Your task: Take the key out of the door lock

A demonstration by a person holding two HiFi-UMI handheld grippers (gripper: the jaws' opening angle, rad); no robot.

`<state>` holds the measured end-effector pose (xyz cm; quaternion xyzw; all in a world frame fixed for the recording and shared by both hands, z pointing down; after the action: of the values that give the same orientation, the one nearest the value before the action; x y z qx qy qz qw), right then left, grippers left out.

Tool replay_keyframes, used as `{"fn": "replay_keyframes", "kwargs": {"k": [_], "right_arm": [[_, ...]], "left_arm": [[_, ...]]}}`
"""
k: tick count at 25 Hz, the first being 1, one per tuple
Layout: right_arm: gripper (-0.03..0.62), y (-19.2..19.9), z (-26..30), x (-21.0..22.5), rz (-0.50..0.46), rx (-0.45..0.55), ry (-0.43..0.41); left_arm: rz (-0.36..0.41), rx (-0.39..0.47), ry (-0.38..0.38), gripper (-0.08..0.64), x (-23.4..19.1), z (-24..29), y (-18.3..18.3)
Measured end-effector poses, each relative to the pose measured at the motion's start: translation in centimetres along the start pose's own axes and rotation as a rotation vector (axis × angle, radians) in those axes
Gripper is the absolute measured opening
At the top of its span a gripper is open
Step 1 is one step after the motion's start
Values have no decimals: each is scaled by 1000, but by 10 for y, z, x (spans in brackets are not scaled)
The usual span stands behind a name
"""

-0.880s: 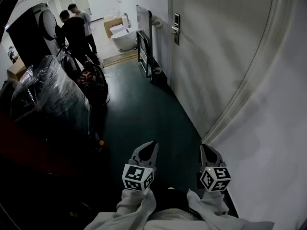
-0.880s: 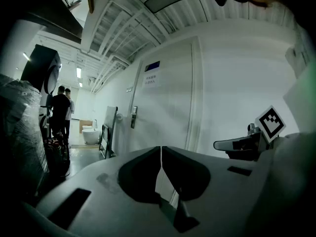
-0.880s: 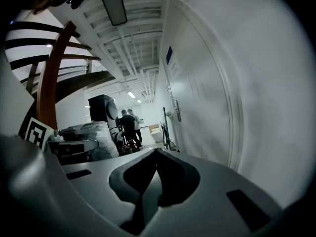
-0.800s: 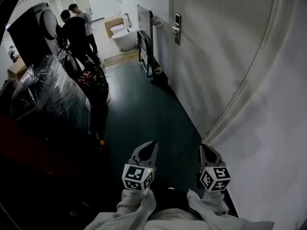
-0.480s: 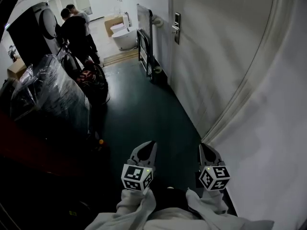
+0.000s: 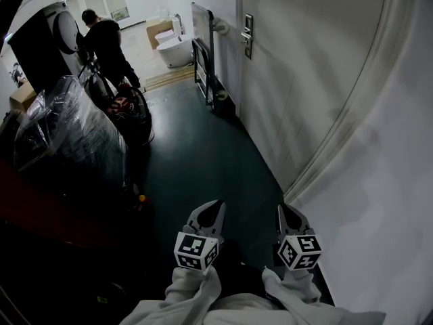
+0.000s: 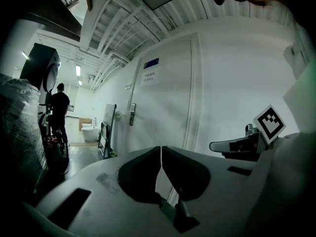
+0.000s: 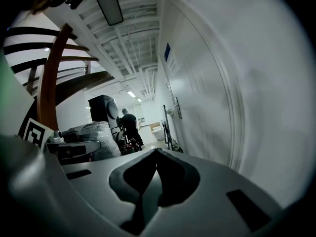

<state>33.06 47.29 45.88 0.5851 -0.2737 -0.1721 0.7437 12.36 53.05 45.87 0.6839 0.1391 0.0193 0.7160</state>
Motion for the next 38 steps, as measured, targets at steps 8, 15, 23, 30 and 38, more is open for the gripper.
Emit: {"fn": "replay_keyframes", "kwargs": {"k": [8,15,23,30,38], "right_arm": [[52,-7,20,9,-14,9,-2],[52,-19,63,24,-25,17,-8],[52,-45,138,39,-34,5,-40],[52,-71,196,46,-48,9,-57],[52,-86,256,59,-37,-1,-55]], "left_arm": [[-1,6,13,20,-7,27,-2],[3,21,34,20,-26,78,-12],[-14,23,10,20,-72,145,-27],[-18,36,12,20,-111,201,-48],[-31,31,4,20,-150,249,-56]]}}
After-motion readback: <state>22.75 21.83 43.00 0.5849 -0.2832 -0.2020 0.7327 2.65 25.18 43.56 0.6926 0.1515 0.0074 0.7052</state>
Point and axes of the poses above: the fingertips, and each gripper's own axes: z forward along the fingers, x to its right, y out of its underside, the point moved 5 cm from there along -z, backward along the fingers, and after that the axes turned 8 degrees about x, right-handed, at the moved point
